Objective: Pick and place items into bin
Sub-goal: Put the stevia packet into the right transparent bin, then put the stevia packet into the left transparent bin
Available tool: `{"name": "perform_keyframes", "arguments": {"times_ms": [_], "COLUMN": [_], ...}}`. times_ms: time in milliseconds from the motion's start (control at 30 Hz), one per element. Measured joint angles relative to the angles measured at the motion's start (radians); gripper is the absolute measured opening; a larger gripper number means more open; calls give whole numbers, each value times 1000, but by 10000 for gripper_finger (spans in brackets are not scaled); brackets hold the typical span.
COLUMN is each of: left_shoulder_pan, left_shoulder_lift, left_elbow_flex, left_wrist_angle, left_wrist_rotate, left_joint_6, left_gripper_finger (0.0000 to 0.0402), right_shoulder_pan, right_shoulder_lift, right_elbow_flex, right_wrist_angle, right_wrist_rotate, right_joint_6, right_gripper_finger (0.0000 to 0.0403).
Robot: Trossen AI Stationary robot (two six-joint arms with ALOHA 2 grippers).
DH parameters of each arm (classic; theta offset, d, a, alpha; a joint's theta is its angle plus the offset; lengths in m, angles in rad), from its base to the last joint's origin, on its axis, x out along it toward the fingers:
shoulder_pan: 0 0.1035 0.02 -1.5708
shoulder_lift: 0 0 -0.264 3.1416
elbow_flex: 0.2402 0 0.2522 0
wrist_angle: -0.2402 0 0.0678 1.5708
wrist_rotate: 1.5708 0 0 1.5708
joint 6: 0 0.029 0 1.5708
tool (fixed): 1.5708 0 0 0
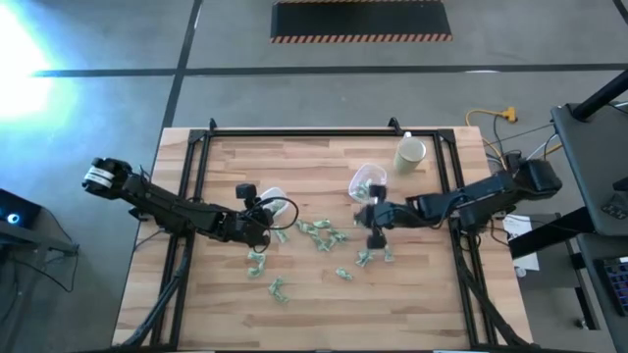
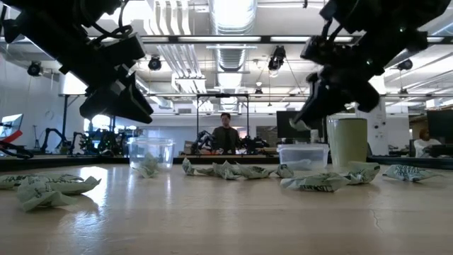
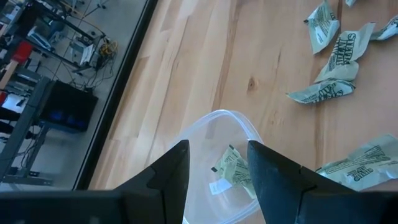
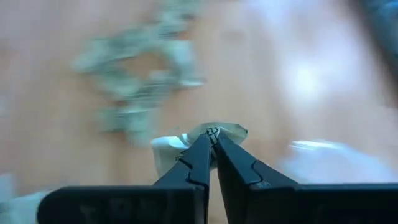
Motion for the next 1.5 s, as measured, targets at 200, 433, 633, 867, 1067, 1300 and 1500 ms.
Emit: {"name": "perform_keyframes", "arguments": {"times_ms": [200, 433, 633, 867, 1067, 1300, 1500], "left_shoulder_pan": [0, 0, 0, 0, 0, 0, 0], "left_shoulder_lift": [0, 0, 0, 0, 0, 0, 0], "left_elbow_flex": [0, 0, 0, 0, 0, 0, 0], "left_wrist_angle": [1, 2, 2, 3, 3, 3, 10], "left_wrist_rotate": [0, 0, 0, 0, 0, 102, 346], "left_joint_6": [0, 0, 0, 0, 0, 1, 8], "left_gripper_finger": [145, 145, 145, 145, 145, 145, 145], "right_shoulder_pan": [-3, -50, -114, -154, -157, -135, -95], "right_shoulder_lift": [-68, -59, 2, 50, 29, -54, -108], "right_elbow_flex": [-3, -14, -30, -32, -32, -32, -32], "right_wrist_angle": [-7, -8, -10, -13, -13, -12, -10], "right_wrist_rotate": [324, 352, 352, 317, 324, 283, 172], "right_joint_6": [6, 62, 122, 152, 143, 97, 74], "right_gripper_finger": [13, 13, 13, 46, 106, 138, 134]}}
